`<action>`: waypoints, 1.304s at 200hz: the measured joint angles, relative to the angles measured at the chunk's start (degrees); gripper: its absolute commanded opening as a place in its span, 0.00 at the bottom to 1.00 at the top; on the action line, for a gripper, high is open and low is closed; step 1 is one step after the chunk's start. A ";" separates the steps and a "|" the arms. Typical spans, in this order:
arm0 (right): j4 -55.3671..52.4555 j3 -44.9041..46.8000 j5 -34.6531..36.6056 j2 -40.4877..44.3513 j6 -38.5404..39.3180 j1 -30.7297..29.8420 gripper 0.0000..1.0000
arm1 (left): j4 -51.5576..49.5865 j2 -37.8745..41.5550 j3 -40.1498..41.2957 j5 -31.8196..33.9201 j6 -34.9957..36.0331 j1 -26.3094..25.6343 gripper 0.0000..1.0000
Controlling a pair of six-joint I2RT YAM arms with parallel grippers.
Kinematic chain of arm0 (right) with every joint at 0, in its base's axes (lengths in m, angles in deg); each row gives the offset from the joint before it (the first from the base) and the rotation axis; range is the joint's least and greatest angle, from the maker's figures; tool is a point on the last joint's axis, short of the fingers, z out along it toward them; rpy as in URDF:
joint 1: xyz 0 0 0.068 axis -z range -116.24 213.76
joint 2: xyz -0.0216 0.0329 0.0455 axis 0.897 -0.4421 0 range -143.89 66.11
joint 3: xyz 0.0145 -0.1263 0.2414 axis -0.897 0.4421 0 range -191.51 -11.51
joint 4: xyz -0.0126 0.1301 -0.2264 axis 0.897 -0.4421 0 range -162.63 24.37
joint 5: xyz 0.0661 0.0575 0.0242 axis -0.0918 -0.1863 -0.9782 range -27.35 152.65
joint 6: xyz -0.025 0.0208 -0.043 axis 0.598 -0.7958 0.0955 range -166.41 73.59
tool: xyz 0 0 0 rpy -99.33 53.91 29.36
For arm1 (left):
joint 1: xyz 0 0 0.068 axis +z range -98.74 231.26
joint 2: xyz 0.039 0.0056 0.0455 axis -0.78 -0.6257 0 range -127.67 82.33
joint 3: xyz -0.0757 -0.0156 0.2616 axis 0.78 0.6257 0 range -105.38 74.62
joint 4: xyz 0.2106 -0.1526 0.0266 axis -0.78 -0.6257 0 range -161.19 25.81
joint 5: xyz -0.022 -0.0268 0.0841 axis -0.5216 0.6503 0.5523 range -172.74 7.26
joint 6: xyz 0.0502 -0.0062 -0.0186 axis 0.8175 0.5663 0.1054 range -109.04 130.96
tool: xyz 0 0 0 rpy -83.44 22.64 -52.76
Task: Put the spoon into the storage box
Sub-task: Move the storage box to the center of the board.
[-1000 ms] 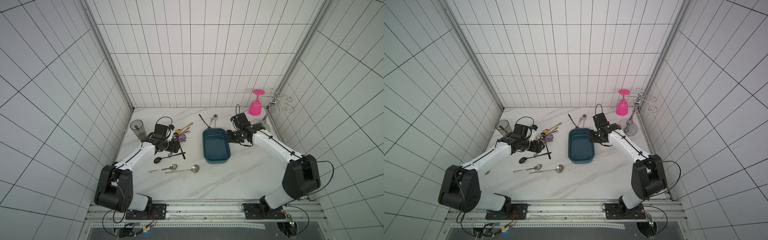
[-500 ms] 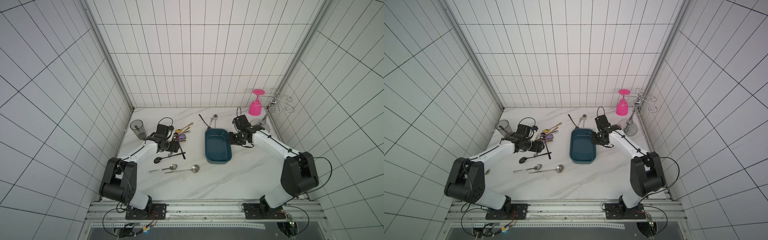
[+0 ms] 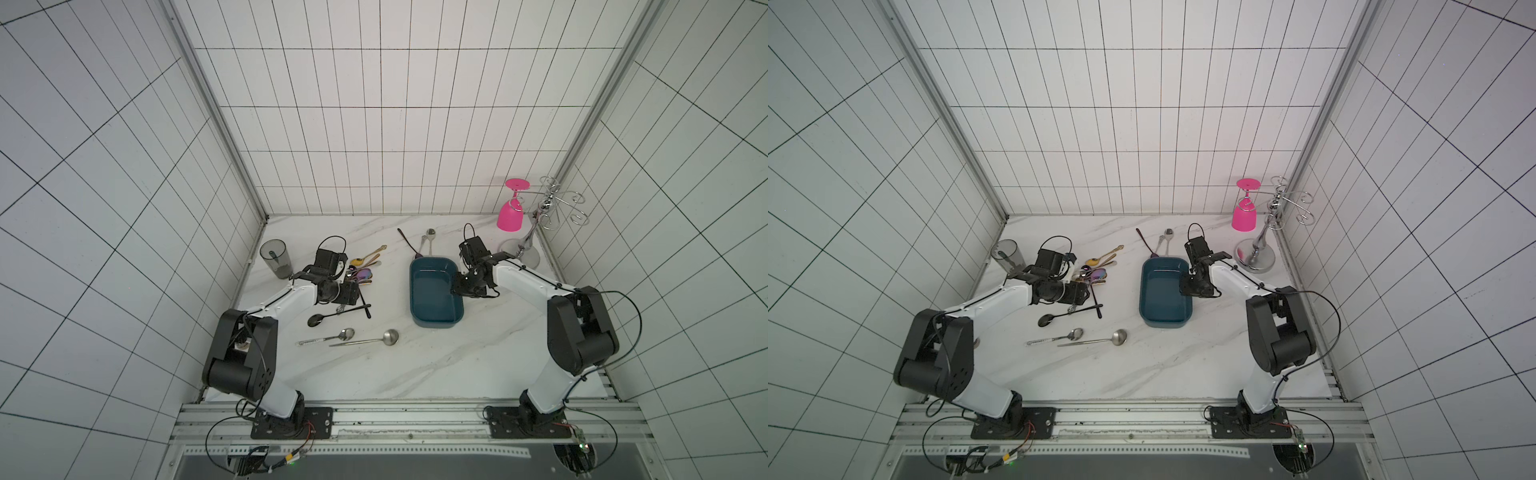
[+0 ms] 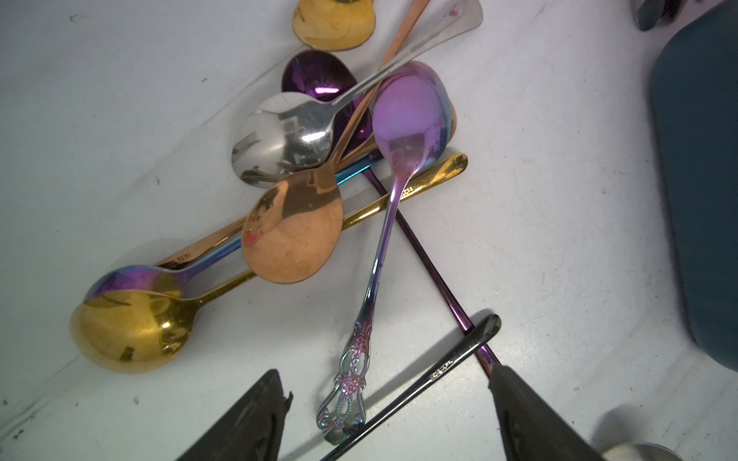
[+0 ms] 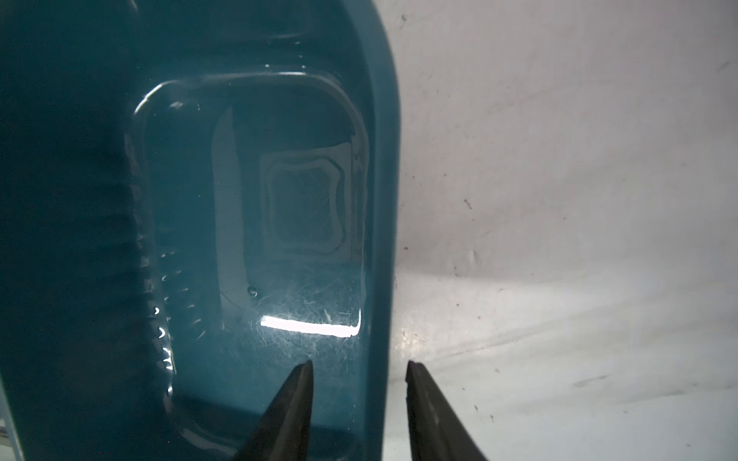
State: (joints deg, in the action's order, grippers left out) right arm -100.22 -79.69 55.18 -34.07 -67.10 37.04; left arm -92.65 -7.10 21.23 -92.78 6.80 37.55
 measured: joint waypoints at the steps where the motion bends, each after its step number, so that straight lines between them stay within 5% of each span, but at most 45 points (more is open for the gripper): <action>1: 0.02 -0.02 0.00 -0.09 0.00 -0.07 0.42 | 0.00 -0.04 -0.04 0.00 0.00 0.00 0.82; 108: -1.09 -4.61 1.05 -3.02 0.02 -4.46 0.48 | -0.42 -3.34 -2.10 -0.13 -1.31 -0.02 0.73; 224: -3.52 2.64 7.63 23.91 6.91 4.87 0.81 | -5.84 -12.74 -9.81 1.29 -1.62 -0.83 0.47; 261: -3.39 5.51 9.31 30.18 7.82 5.68 0.84 | -7.04 -15.96 -12.17 2.38 -1.38 -0.90 0.38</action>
State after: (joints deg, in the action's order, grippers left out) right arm -103.61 -74.18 64.49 -3.88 -59.27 42.73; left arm -99.69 -23.05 9.06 -90.40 5.42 36.65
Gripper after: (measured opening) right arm 0.831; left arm 0.388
